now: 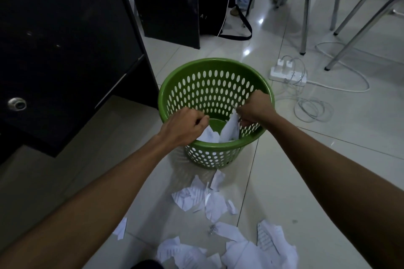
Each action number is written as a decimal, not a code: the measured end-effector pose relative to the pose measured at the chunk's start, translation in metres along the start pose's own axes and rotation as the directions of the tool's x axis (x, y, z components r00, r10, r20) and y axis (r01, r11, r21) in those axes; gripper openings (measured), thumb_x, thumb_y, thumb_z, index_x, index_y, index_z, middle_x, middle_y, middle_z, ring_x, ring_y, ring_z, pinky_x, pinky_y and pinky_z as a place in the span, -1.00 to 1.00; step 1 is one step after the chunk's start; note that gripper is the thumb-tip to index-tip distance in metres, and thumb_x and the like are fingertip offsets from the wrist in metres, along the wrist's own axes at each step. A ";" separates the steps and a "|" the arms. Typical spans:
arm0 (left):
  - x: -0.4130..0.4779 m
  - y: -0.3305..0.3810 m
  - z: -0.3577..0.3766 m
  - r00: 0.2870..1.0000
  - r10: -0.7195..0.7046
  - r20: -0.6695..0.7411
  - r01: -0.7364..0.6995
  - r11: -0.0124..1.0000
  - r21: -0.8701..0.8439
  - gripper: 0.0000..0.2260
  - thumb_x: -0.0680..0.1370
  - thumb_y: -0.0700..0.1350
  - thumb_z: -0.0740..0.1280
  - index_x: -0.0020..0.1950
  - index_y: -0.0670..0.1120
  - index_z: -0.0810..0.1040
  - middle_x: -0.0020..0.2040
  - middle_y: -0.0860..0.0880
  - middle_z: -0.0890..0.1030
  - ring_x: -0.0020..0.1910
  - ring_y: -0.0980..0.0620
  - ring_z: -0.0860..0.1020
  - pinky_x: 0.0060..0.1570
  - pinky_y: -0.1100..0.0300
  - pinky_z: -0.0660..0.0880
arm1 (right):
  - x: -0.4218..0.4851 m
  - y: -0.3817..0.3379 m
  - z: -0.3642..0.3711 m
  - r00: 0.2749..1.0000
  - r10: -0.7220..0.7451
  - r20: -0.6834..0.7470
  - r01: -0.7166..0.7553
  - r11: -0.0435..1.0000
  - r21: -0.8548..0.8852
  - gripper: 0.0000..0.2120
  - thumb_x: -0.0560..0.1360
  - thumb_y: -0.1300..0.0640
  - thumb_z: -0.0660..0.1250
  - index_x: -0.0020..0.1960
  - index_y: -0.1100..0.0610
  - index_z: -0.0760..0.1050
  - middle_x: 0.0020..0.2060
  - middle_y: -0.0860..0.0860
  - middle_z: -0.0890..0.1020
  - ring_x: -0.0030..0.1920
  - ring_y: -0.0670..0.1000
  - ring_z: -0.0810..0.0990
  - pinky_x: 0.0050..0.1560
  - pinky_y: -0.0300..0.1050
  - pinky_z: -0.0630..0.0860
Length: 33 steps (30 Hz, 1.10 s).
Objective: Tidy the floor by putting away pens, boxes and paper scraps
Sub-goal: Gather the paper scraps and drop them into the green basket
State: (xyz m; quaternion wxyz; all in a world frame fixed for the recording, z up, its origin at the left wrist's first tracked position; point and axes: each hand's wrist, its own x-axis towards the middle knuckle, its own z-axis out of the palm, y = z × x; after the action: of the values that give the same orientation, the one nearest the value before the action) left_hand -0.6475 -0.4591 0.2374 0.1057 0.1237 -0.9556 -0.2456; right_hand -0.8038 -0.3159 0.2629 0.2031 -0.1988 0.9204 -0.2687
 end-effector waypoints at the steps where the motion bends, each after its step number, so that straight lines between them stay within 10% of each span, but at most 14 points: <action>1: -0.005 -0.001 -0.001 1.000 0.001 0.007 -0.001 1.000 -0.009 -0.62 0.57 -0.03 0.19 -0.43 -0.14 0.44 -0.50 -0.08 0.49 -0.52 -0.01 0.44 -0.42 0.13 0.40 | -0.001 0.001 0.002 1.000 -0.017 -0.001 0.017 1.000 -0.010 -0.78 0.38 0.20 0.47 -0.04 0.24 0.50 -0.23 0.08 0.64 -0.20 0.03 0.64 -0.24 -0.19 0.61; 11: -0.023 -0.006 -0.009 0.991 -0.102 0.091 0.113 0.986 -0.124 -0.61 0.60 -0.04 0.17 -0.34 -0.21 0.51 -0.46 -0.11 0.60 -0.53 0.06 0.56 -0.41 0.04 0.55 | 0.002 -0.004 0.016 0.999 -0.054 0.004 0.054 0.998 -0.032 -0.79 0.42 0.28 0.40 0.03 0.35 0.57 -0.08 0.21 0.65 -0.04 0.17 0.65 0.03 0.02 0.60; 33: -0.025 -0.002 -0.004 0.942 -0.298 -0.154 0.277 0.950 -0.146 -0.59 0.58 0.06 0.16 -0.39 -0.12 0.47 -0.48 -0.08 0.52 -0.50 -0.03 0.51 -0.43 0.02 0.51 | -0.017 0.005 0.022 0.948 -0.305 -0.087 0.301 0.952 -0.063 -0.91 0.48 0.18 0.27 -0.09 0.16 0.53 -0.21 0.06 0.62 -0.21 0.05 0.60 -0.16 -0.03 0.58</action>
State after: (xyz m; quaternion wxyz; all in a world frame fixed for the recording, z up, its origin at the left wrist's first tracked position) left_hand -0.6228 -0.4555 0.2360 0.1592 0.2763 -0.8975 -0.3048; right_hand -0.7805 -0.3135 0.2478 0.1103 -0.3296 0.8938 -0.2832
